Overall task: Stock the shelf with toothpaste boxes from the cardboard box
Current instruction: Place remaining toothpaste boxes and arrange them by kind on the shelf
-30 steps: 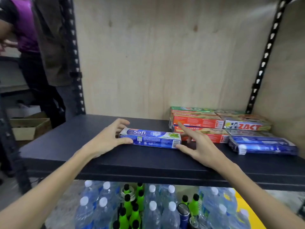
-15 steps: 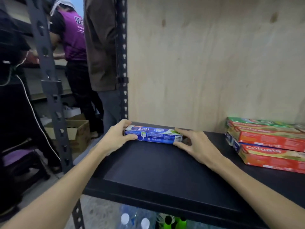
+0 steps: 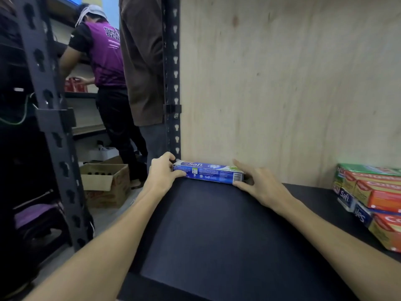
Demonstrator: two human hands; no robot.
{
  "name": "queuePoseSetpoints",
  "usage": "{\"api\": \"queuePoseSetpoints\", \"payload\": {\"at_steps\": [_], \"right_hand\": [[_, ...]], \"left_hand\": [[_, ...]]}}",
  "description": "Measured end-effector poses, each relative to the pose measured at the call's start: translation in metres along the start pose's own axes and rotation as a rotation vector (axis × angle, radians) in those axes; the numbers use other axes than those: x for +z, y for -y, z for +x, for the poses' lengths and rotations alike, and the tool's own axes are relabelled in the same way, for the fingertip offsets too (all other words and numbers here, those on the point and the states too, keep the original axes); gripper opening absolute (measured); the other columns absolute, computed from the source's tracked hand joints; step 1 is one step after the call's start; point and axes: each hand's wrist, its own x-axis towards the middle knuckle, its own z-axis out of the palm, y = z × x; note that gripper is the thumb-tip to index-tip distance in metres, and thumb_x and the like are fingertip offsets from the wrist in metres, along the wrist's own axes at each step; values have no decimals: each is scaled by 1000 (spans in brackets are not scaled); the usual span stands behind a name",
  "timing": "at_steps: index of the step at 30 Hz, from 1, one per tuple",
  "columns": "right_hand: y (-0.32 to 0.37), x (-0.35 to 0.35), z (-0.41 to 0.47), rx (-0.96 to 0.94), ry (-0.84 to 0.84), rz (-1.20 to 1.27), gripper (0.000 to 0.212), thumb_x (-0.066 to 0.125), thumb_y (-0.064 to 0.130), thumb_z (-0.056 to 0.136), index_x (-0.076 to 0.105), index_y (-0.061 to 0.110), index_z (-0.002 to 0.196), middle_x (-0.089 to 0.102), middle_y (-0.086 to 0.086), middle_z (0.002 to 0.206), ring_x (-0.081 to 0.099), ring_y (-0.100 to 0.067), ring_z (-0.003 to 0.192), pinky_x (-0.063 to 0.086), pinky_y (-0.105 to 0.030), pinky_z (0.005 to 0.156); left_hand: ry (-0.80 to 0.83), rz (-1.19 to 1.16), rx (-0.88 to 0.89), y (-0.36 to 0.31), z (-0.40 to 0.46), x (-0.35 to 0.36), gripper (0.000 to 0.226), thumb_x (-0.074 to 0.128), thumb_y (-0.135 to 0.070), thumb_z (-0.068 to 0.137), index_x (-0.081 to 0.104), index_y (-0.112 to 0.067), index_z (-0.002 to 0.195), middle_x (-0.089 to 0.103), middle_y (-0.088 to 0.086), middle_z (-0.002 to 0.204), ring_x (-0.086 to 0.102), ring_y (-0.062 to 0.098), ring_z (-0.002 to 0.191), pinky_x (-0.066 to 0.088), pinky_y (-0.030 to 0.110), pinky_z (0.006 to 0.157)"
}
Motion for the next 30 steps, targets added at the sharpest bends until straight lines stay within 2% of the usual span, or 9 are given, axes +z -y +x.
{"api": "queuePoseSetpoints", "payload": {"at_steps": [5, 9, 11, 13, 16, 20, 24, 27, 30], "right_hand": [[4, 9, 18, 10, 4, 46, 90, 72, 37, 92, 12, 46, 159, 68, -1, 85, 60, -18, 74, 56, -41, 82], [4, 10, 20, -5, -20, 110, 76, 74, 33, 90, 23, 41, 145, 70, 1, 77, 56, -15, 64, 57, -39, 76], [6, 9, 17, -24, -27, 108, 70, 73, 33, 92, 27, 39, 144, 68, 8, 73, 56, -11, 62, 55, -29, 72], [5, 8, 14, -30, -49, 101, 68, 70, 36, 94, 29, 38, 149, 72, 12, 78, 61, -9, 69, 53, -25, 74], [0, 9, 14, -2, -68, 96, 62, 69, 39, 94, 40, 39, 150, 76, 2, 92, 68, -15, 83, 56, -35, 86], [-2, 13, 16, 30, -56, 124, 61, 70, 41, 94, 46, 38, 150, 76, 7, 101, 68, -12, 88, 56, -33, 90], [0, 9, 14, 52, -67, 107, 65, 72, 40, 92, 46, 35, 151, 71, 8, 89, 65, -13, 83, 53, -30, 84], [3, 6, 7, 80, -105, 105, 70, 73, 46, 90, 42, 35, 153, 59, 15, 72, 59, -6, 72, 48, -27, 74], [3, -1, -7, 128, -119, 104, 76, 71, 55, 88, 37, 35, 154, 72, 5, 94, 65, -11, 85, 56, -36, 86]], "left_hand": [[-42, -15, -54, 7, 13, 2, 43, 91, -16, 72, 61, -11, 103, 66, 3, 86, 67, 22, 84, 58, 39, 81], [-59, -28, -59, 11, 18, 2, 42, 92, -14, 70, 62, -13, 100, 65, 2, 85, 66, 20, 81, 57, 36, 78], [-71, -29, -42, 11, 16, 2, 42, 91, -13, 71, 63, -14, 102, 64, 1, 85, 65, 19, 80, 55, 34, 78], [-64, -14, -25, 12, 15, 1, 42, 90, -14, 73, 65, -16, 107, 65, 2, 87, 67, 20, 81, 56, 33, 79], [-35, -12, -1, 12, 14, 1, 37, 88, -12, 76, 70, -17, 107, 67, 0, 87, 69, 21, 82, 58, 35, 80], [-16, -12, 20, 13, 15, 1, 33, 87, -9, 76, 72, -16, 105, 67, 0, 85, 70, 22, 82, 59, 38, 82], [-20, 6, 26, 13, 14, 2, 50, 89, -16, 75, 67, -13, 120, 65, 2, 90, 66, 18, 79, 55, 32, 80], [-11, 27, 9, 13, 9, 2, 73, 90, -23, 74, 55, -14, 137, 64, 7, 109, 65, 20, 92, 53, 33, 87], [-5, 40, -12, 10, -2, -2, 83, 88, -30, 75, 45, -15, 145, 53, 11, 129, 57, 23, 111, 48, 35, 98]]}}
